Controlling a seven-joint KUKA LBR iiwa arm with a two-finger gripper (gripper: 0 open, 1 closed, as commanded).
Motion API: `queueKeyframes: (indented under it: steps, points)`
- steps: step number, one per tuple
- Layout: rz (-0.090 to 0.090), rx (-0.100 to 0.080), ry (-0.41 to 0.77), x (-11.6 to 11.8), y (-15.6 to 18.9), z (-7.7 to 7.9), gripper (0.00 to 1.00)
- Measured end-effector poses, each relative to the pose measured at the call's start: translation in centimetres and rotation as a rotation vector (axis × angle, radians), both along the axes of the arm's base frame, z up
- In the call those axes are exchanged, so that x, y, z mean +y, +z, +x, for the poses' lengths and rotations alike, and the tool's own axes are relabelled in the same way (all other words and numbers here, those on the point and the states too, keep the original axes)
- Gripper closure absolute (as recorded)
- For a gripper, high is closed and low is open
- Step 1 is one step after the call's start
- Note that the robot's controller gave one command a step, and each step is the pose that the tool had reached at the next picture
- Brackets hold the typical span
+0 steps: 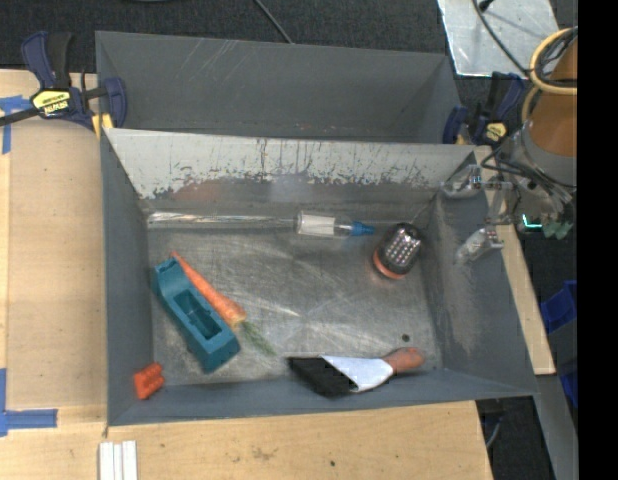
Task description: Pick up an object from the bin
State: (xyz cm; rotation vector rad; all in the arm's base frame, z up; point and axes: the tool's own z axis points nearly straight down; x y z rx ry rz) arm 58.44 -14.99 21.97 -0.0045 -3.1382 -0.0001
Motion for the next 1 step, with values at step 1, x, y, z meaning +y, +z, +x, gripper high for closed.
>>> queueKeyframes:
  steps: [1]
  points:
    - [-0.001,-0.006,0.002,0.07,0.37,0.09,0.00]
